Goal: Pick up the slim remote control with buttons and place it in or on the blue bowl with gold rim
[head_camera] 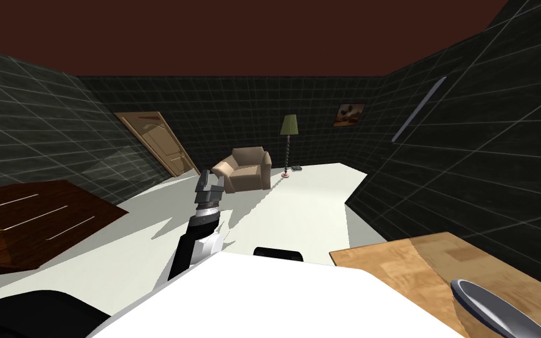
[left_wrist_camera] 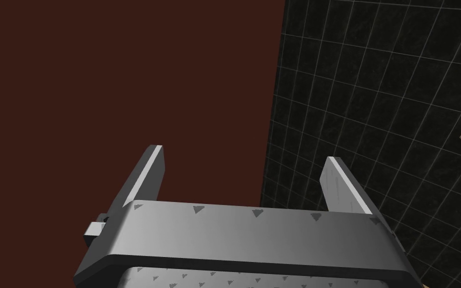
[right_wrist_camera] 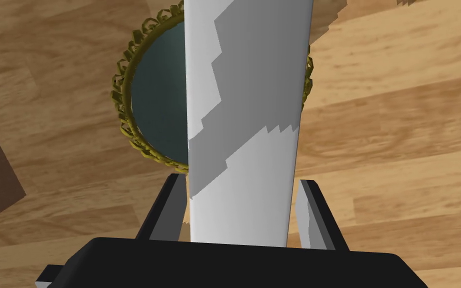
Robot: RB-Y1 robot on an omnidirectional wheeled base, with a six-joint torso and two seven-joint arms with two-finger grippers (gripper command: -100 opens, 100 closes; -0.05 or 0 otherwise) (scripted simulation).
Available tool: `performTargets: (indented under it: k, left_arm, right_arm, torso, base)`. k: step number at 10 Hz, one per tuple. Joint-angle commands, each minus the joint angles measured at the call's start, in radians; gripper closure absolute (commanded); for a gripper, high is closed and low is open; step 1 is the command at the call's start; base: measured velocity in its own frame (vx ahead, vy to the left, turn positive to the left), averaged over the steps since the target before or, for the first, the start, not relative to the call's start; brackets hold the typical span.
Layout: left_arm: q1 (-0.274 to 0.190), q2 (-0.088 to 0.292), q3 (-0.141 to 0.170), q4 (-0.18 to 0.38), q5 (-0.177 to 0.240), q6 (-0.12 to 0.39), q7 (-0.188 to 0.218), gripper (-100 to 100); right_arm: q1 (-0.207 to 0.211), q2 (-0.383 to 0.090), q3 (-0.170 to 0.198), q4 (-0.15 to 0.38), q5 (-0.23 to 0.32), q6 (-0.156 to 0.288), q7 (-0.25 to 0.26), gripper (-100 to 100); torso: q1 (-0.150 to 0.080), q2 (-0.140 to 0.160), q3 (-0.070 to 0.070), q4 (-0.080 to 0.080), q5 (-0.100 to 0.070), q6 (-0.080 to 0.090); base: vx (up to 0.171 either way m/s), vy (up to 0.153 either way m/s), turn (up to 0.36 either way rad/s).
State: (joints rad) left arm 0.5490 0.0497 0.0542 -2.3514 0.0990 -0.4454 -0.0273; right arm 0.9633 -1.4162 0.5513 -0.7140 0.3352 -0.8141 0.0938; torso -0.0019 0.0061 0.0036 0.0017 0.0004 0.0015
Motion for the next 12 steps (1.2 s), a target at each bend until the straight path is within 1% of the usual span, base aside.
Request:
performTargets:
  k: [1, 2, 3, 6, 7, 8, 12]
  left_arm:
    - [0.000, 0.000, 0.000, 0.000, 0.000, 0.000, 0.000, 0]
    - [0.000, 0.000, 0.000, 0.000, 0.000, 0.000, 0.000, 0]
    - [0.000, 0.000, 0.000, 0.000, 0.000, 0.000, 0.000, 0]
    - [0.000, 0.000, 0.000, 0.000, 0.000, 0.000, 0.000, 0]
    - [0.000, 0.000, 0.000, 0.000, 0.000, 0.000, 0.000, 0]
    - [0.000, 0.000, 0.000, 0.000, 0.000, 0.000, 0.000, 0]
    - [0.000, 0.000, 0.000, 0.000, 0.000, 0.000, 0.000, 0]
  right_arm:
    - [-0.003, -0.018, -0.014, -0.030, -0.003, 0.001, -0.003, 100]
    - [-0.008, -0.030, -0.029, -0.054, -0.005, 0.003, -0.001, 100]
    - [-0.011, -0.035, -0.037, -0.066, -0.006, 0.004, -0.001, 100]
    - [-0.020, -0.067, -0.077, -0.144, -0.002, 0.020, 0.006, 100]
    - [-0.024, -0.056, -0.064, -0.132, -0.001, 0.027, -0.001, 100]
    - [-0.028, -0.057, -0.065, -0.130, 0.001, 0.023, 0.000, -100]
    - [-0.028, -0.056, -0.065, -0.130, 0.001, 0.024, 0.000, -100]
  torso:
    - [0.000, 0.000, 0.000, 0.000, 0.000, 0.000]
    - [0.001, -0.001, -0.001, 0.000, 0.000, -0.001]
    - [0.000, -0.001, -0.001, 0.000, 0.000, -0.001]
    - [0.002, -0.001, -0.001, 0.000, 0.001, -0.003]
    - [0.003, -0.001, 0.000, 0.000, 0.001, -0.004]
    - [0.004, -0.004, -0.002, -0.001, 0.002, -0.002]
    - [0.006, -0.010, -0.006, -0.002, 0.002, -0.002]
  base:
    - [-0.124, -0.052, 0.011]
    - [-0.134, -0.063, 0.022]
    - [-0.134, -0.075, 0.019]
    - [-0.149, -0.050, 0.054]
    - [-0.072, -0.014, 0.032]
    - [-0.011, -0.004, -0.003]
    - [-0.001, 0.000, 0.000]
